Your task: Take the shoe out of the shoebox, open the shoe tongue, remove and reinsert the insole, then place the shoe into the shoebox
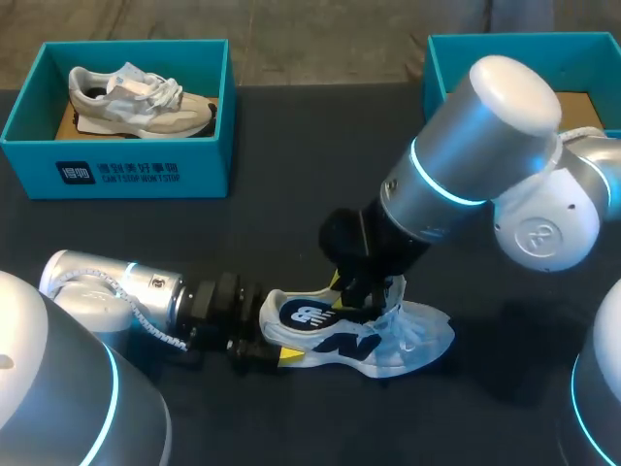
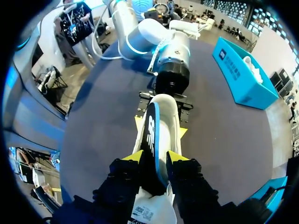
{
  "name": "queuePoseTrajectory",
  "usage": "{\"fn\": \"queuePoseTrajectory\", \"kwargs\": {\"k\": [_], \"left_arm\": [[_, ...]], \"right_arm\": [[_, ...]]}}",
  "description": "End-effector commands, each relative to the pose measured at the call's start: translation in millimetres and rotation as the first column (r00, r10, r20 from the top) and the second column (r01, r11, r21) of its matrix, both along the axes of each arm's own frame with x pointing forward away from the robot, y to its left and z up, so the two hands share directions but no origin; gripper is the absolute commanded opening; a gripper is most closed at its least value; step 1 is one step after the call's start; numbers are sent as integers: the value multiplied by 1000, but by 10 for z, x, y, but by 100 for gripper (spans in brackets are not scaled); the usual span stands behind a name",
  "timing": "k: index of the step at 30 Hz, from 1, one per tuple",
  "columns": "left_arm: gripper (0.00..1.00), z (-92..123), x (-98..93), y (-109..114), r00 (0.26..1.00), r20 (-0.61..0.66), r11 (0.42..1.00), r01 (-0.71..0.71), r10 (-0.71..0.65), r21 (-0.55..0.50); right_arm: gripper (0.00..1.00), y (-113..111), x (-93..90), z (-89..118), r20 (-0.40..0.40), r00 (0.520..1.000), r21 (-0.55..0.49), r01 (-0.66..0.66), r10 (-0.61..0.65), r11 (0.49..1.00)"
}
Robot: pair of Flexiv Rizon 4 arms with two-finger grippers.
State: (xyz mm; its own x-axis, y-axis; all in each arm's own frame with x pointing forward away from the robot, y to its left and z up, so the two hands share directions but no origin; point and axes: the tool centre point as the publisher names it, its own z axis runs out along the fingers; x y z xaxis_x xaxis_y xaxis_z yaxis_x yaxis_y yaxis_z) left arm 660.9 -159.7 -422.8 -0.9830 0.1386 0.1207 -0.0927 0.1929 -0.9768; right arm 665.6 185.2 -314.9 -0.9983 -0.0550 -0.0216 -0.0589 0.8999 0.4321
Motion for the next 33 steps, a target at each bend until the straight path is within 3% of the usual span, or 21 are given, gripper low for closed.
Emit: {"fn": "queuePoseTrajectory", "kwargs": {"k": [1,7,9,10,19,33], "left_arm": [[0,-26,9,4,1000,-1,1000,-3,3,2],[0,-26,9,4,1000,-1,1000,-3,3,2],[0,-26,9,4,1000,-1,1000,-3,3,2],[0,-26,9,4,1000,-1,1000,-3,3,2],[0,-26,9,4,1000,-1,1000,-3,3,2],[0,-26,9,4,1000,-1,1000,-3,3,2]], "right_arm": [[27,72,41,-57,-18,1000,-5,-12,12,1000],[22,105,59,-104,-36,999,-8,-19,18,1000],[12,104,64,-116,-43,999,-12,-14,14,1000],[0,103,67,-120,-44,999,-11,-14,13,1000],[0,74,94,-73,-63,998,-1,-31,31,1000],[0,-222,103,312,-58,997,9,-44,45,999]]}}
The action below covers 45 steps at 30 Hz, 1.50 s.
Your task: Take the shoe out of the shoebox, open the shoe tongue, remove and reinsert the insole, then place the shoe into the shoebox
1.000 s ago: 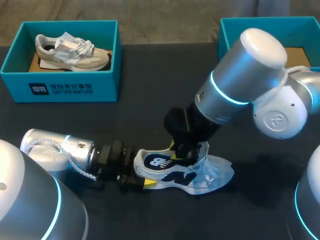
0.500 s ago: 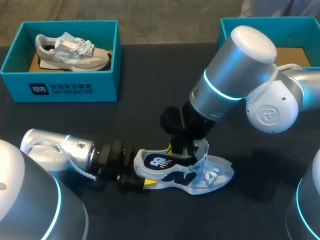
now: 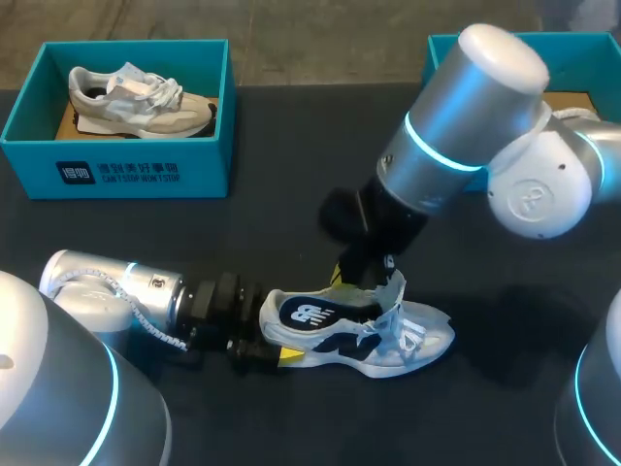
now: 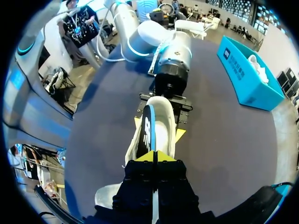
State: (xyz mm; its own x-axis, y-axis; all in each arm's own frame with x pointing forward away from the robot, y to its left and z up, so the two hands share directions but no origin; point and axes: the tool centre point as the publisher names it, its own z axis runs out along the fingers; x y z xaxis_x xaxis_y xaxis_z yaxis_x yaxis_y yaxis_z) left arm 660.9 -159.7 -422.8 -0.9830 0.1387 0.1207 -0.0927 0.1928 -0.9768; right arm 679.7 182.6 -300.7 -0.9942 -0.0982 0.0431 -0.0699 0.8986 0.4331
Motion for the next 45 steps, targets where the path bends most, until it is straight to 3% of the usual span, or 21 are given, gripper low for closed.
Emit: {"fn": "queuePoseTrajectory", "kwargs": {"k": [1,11,20,21,23,24,31,45], "left_arm": [[0,-27,9,5,1000,-1,1000,-3,3,2],[0,-27,9,5,1000,-1,1000,-3,3,2],[0,-27,9,5,1000,-1,1000,-3,3,2],[0,-27,9,5,1000,-1,1000,-3,3,2],[0,-27,9,5,1000,-1,1000,-3,3,2],[0,-27,9,5,1000,-1,1000,-3,3,2],[0,-27,9,5,1000,-1,1000,-3,3,2],[0,-27,9,5,1000,-1,1000,-3,3,2]], "right_arm": [[0,-210,-37,189,6,1000,12,-1,1,1000],[0,-281,-12,548,22,1000,-1,-3,3,1000],[0,-188,31,646,23,999,-48,-24,25,999],[4,-180,31,650,23,999,-50,-23,24,999],[35,-165,28,659,26,999,-55,-24,25,998],[39,-158,28,662,27,999,-56,-24,25,998],[42,-46,7,618,29,999,-71,-40,42,997],[41,259,36,278,-15,995,-62,-96,95,993]]}}
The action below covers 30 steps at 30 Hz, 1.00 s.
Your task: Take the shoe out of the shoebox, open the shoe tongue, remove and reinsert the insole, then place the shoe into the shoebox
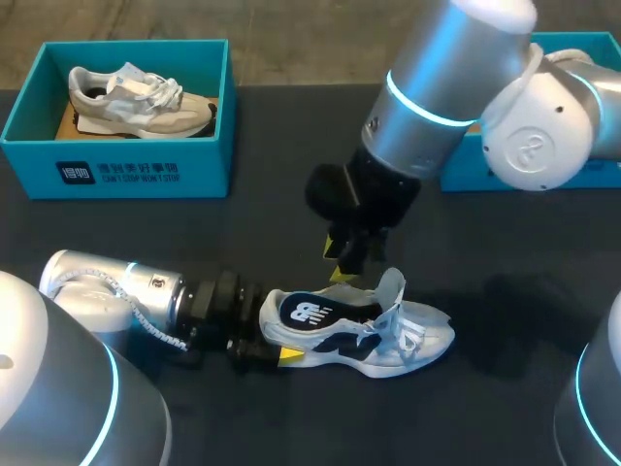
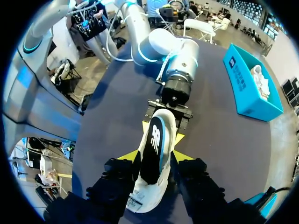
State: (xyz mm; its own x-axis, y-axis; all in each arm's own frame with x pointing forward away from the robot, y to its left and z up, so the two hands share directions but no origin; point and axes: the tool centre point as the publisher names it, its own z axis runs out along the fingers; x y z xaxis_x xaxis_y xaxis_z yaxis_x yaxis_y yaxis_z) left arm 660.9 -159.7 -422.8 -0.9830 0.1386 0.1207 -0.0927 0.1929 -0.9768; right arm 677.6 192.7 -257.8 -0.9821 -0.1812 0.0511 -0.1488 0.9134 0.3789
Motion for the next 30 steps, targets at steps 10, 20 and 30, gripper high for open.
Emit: {"fn": "queuePoseTrajectory", "kwargs": {"k": [10,20,30], "left_arm": [[0,-27,9,4,1000,-1,1000,-3,3,2],[0,-27,9,4,1000,-1,1000,-3,3,2],[0,-27,9,4,1000,-1,1000,-3,3,2]], "right_arm": [[39,232,7,-320,-31,1000,-3,-5,5,1000],[35,165,-15,-341,-33,999,-25,32,-33,999],[38,165,-15,-341,-33,999,-25,32,-33,999]]}}
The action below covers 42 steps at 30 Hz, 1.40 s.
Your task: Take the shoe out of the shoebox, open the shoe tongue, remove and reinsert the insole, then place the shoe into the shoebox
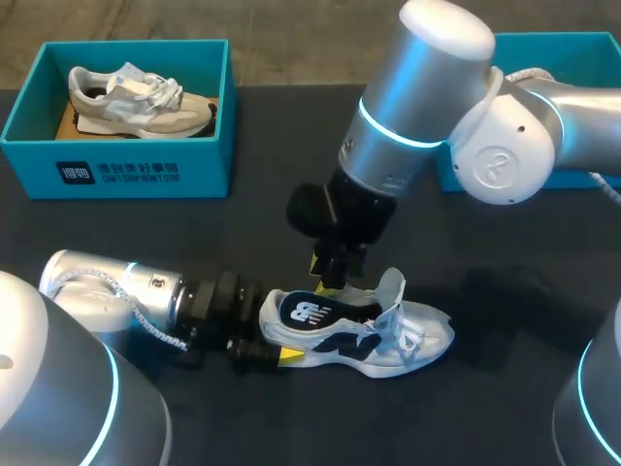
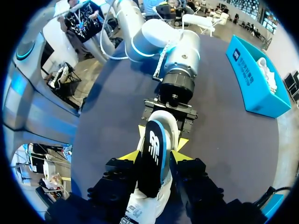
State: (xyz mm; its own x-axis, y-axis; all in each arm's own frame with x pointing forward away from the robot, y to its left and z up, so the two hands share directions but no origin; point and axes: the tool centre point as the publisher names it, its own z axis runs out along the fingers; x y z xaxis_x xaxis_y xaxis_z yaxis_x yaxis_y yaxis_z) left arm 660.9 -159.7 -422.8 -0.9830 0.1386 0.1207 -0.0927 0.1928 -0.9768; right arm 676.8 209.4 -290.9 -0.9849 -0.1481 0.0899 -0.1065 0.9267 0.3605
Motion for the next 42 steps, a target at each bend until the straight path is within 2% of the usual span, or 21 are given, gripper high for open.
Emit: {"fn": "queuePoseTrajectory", "kwargs": {"k": [1,5,11,19,27,39,42], "left_arm": [[0,-27,9,4,1000,-1,1000,-3,3,2],[0,-27,9,4,1000,-1,1000,-3,3,2],[0,-27,9,4,1000,-1,1000,-3,3,2],[0,-27,9,4,1000,-1,1000,-3,3,2],[0,-27,9,4,1000,-1,1000,-3,3,2],[0,-27,9,4,1000,-1,1000,-3,3,2],[0,-27,9,4,1000,-1,1000,-3,3,2]], "right_arm": [[38,-1,-7,-10,2,1000,0,0,0,1000],[42,45,31,-76,-14,1000,-4,-12,12,1000],[44,59,100,-115,-49,998,-12,-29,28,1000],[40,100,182,-239,-138,987,7,-78,79,997],[39,76,173,-398,-192,978,-7,-89,86,996],[27,70,90,-501,-238,967,-24,-101,93,995],[18,81,73,-512,-247,964,-23,-113,104,993]]}}
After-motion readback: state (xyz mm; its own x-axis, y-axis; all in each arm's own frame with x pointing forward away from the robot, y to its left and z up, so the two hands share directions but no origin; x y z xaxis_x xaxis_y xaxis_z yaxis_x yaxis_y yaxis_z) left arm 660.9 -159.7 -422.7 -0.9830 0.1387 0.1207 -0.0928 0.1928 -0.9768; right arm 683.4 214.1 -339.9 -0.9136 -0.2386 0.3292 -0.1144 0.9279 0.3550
